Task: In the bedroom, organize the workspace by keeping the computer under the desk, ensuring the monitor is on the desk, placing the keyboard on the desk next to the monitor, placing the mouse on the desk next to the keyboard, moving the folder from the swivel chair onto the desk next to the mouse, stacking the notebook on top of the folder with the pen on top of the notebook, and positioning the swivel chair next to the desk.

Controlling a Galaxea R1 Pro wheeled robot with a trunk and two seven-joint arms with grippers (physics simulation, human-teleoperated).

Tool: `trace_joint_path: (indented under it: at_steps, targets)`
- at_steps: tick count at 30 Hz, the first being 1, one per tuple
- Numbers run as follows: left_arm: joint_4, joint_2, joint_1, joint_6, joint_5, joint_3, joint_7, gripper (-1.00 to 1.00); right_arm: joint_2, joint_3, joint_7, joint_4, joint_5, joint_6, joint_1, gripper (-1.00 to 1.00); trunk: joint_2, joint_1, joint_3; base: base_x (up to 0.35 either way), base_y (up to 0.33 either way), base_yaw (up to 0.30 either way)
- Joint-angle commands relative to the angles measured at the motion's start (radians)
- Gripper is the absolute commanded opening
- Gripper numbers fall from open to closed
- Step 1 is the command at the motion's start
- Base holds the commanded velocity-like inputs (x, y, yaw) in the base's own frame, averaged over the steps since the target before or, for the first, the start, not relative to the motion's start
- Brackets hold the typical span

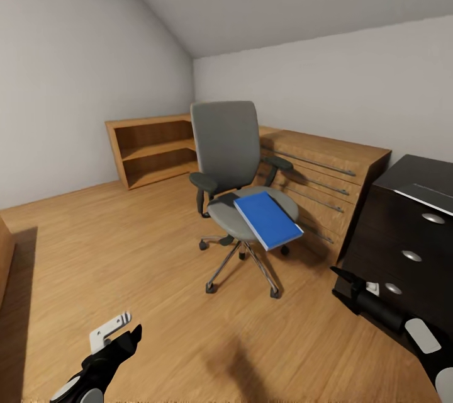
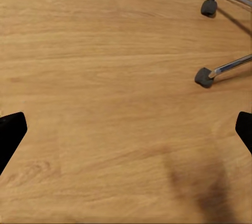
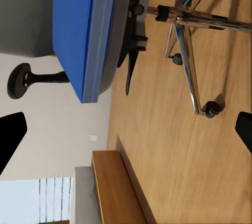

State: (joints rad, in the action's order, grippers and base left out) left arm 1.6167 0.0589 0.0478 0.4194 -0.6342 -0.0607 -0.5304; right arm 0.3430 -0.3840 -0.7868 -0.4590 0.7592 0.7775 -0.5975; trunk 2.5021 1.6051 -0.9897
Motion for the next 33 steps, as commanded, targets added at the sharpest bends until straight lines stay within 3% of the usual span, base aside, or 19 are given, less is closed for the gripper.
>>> trace_joint_path:
  at_steps: [1, 5, 16, 33]
  targets:
    - [0.002, 0.001, 0.000, 0.001, -0.009, -0.002, -0.009, 1.00, -0.001, -0.004, -0.002, 0.000, 0.001, 0.006, -0.001, 1.00, 0.001, 0.000, -0.005, 0.000, 0.000, 0.000]
    - [0.002, 0.001, 0.000, 0.001, -0.009, -0.002, -0.009, 1.00, -0.004, -0.005, 0.002, 0.000, 0.010, 0.005, -0.001, 1.00, 0.002, 0.002, -0.020, 0.000, 0.000, 0.000]
    - [0.002, 0.002, 0.000, 0.002, -0.009, -0.002, -0.006, 1.00, -0.007, -0.005, 0.008, 0.000, 0.018, -0.002, -0.001, 1.00, 0.002, 0.002, -0.020, 0.037, 0.000, 0.000]
    - [0.002, 0.003, 0.000, 0.001, -0.009, -0.003, -0.005, 1.00, -0.007, -0.004, 0.008, 0.000, 0.019, -0.004, -0.001, 1.00, 0.002, 0.002, -0.020, 0.307, 0.055, 0.000]
